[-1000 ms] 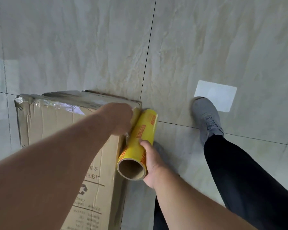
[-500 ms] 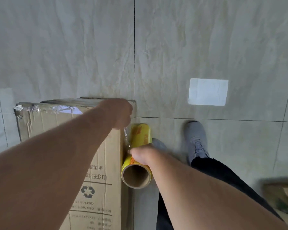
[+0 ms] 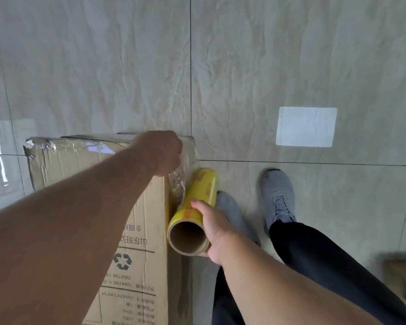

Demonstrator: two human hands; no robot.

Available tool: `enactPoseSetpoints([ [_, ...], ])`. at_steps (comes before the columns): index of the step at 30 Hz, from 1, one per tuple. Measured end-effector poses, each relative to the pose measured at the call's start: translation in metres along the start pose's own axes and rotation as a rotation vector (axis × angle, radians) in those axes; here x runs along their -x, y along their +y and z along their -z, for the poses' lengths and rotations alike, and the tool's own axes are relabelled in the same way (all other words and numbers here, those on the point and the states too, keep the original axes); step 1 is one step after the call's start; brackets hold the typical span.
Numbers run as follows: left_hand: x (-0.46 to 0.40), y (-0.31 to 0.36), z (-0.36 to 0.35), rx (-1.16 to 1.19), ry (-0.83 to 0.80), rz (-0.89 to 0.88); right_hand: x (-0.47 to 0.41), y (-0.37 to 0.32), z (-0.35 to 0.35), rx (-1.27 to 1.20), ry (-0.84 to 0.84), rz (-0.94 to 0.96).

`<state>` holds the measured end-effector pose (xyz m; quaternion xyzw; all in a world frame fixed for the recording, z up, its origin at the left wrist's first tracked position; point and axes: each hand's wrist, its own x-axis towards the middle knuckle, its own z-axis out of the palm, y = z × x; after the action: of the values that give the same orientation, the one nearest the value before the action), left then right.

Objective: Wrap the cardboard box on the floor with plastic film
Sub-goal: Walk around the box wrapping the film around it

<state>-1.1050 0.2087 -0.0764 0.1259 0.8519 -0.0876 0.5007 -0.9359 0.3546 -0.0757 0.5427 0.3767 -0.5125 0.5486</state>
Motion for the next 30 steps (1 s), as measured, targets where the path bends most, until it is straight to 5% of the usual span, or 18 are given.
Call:
enactPoseSetpoints([
  [4, -0.002, 0.000, -0.002, 0.018, 0.026, 0.029, 0.002, 0.005, 0.014, 0.658, 0.124, 0.050],
  [8, 0.004, 0.006, 0.003, -0.084, 0.014, -0.031, 0.005, 0.002, 0.012, 0.842, 0.088, -0.015],
  [12, 0.028, 0.043, 0.005, -0.680, -0.030, -0.197, 0.000, -0.001, -0.014, 0.913, 0.103, -0.025],
  [18, 0.065, 0.053, -0.054, -0.970, -0.128, -0.298, -0.018, 0.023, -0.014, 0.746, 0.121, 0.082],
  [25, 0.068, 0.054, -0.063, -0.948, -0.079, -0.311, -0.055, 0.061, -0.003, -0.106, 0.003, 0.000],
  [30, 0.077, 0.057, -0.069, -0.950, -0.081, -0.353, -0.046, 0.060, -0.009, -0.076, 0.031, 0.064],
])
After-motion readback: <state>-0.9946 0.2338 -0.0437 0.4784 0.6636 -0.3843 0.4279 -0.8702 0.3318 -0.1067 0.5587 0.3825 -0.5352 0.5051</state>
